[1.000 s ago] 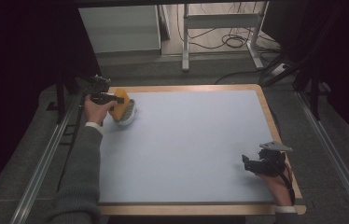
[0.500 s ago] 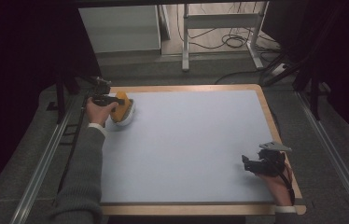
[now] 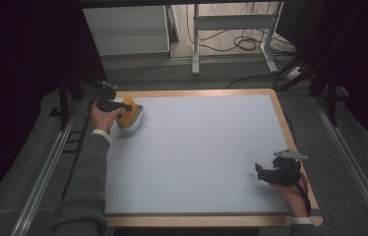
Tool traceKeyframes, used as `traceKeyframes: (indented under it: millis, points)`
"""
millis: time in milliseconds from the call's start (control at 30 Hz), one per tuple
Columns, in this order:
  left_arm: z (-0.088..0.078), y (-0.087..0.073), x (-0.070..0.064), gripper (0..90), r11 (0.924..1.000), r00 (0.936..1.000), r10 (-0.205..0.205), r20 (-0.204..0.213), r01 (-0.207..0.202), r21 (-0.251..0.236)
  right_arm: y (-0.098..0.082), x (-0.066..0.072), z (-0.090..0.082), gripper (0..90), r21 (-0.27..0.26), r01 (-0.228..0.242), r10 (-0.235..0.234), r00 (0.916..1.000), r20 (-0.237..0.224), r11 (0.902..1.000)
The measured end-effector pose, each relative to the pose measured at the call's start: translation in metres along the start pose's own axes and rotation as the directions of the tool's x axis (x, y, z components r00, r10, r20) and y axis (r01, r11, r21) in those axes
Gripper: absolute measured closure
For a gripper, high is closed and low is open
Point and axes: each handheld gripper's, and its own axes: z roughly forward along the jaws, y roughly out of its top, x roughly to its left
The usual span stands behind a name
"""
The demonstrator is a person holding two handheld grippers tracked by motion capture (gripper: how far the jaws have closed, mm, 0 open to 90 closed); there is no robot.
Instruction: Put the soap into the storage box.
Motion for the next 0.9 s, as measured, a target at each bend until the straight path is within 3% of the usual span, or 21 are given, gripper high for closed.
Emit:
traceKeyframes:
  millis: [233, 333, 533, 667, 800, 900]
  points:
    - [-0.009, 0.0, 0.0, 33.4, 0.9998, 0.9998, 0.016, 0.007, -0.016, -0.008, 0.0, 0.001, 0.0, 6.8, 0.0, 0.002, -0.002, 1.0, 0.0, 1.0]
    - [-0.018, 0.0, 0.0, 28.6, 0.9992, 0.9999, 0.01, 0.003, -0.01, -0.038, 0.0, 0.001, 0.0, 6.8, 0.001, 0.003, -0.003, 1.0, 0.001, 1.0]
    - [-0.037, -0.004, -0.009, 24.3, 0.9944, 0.9966, 0.075, 0.033, -0.072, -0.077, 0.001, 0.001, -0.001, 6.8, -0.001, 0.004, -0.004, 1.0, 0.0, 1.0]
    - [-0.05, -0.014, -0.017, 23.7, 0.9893, 0.99, 0.102, 0.098, -0.091, -0.115, 0.001, 0.001, -0.001, 6.8, -0.003, 0.004, -0.004, 1.0, 0.001, 1.0]
    - [-0.062, -0.027, -0.026, 23.6, 0.9821, 0.9827, 0.141, 0.12, -0.123, -0.142, 0.001, 0.002, -0.001, 6.8, -0.004, 0.005, -0.005, 1.0, -0.002, 1.0]
    - [-0.069, -0.039, -0.034, 23.6, 0.9752, 0.9738, 0.178, 0.141, -0.156, -0.157, 0.001, 0.003, 0.0, 6.8, -0.003, 0.008, -0.008, 1.0, -0.003, 1.0]
